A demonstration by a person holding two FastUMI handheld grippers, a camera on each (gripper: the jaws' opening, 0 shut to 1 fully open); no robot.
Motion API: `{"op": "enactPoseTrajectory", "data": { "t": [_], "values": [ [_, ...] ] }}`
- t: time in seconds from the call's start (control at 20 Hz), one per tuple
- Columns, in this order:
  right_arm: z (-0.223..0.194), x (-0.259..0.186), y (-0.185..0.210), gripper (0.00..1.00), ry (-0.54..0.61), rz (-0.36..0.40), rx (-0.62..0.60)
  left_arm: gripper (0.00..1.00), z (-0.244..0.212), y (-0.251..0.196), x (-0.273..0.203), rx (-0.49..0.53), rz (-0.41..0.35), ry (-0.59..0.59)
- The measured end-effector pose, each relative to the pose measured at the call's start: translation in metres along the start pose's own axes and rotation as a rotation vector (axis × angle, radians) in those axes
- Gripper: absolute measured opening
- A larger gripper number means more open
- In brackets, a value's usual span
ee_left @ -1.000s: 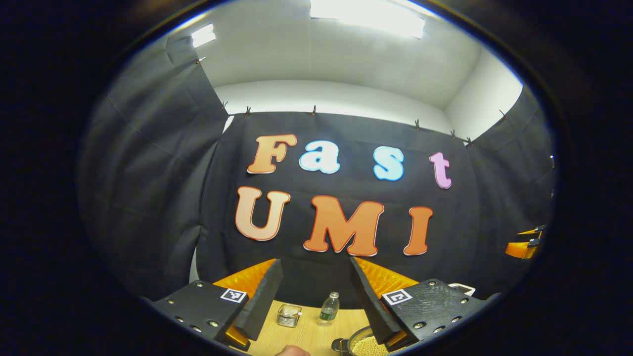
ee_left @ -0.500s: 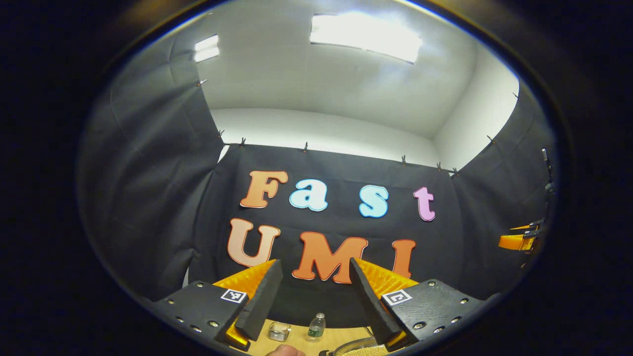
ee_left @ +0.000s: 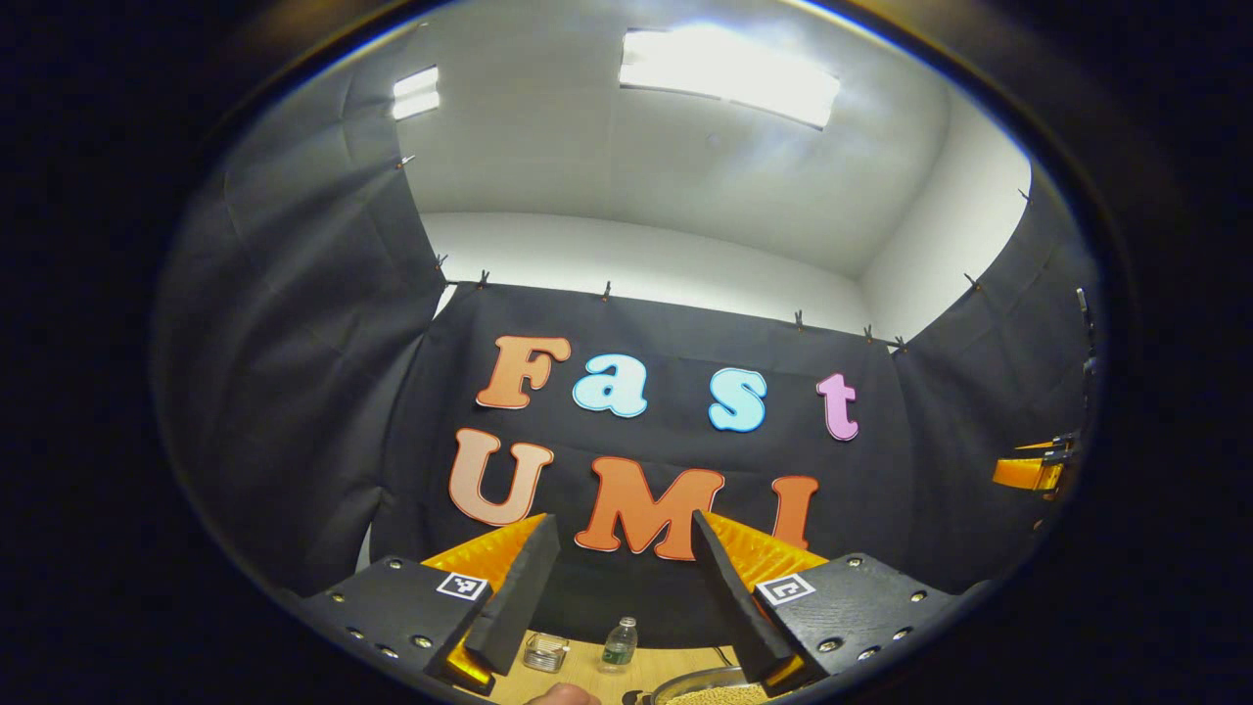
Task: First push the handle of the pot to place it horizontally, then grasp the pot with both hands and set it on the induction cooktop.
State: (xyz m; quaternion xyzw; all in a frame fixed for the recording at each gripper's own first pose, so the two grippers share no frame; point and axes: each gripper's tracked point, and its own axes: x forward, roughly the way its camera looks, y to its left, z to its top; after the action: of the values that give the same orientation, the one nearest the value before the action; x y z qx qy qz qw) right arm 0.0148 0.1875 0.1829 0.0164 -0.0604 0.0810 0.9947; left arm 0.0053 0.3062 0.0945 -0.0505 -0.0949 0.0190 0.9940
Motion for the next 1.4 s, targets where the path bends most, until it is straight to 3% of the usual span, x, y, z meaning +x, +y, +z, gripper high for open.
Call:
{"op": "enactPoseTrajectory", "data": {
  "t": [0.55,1.4],
  "values": [
    [-0.005,0.002,0.008,0.94,0.012,0.025,-0.032,0.84,-0.014,0.002,0.002,0.038,-0.011,0.068],
    [-0.021,0.013,0.007,0.94,-0.007,0.062,-0.002,0.84,-0.019,0.013,0.011,0.065,0.08,0.031]
  ]
}}
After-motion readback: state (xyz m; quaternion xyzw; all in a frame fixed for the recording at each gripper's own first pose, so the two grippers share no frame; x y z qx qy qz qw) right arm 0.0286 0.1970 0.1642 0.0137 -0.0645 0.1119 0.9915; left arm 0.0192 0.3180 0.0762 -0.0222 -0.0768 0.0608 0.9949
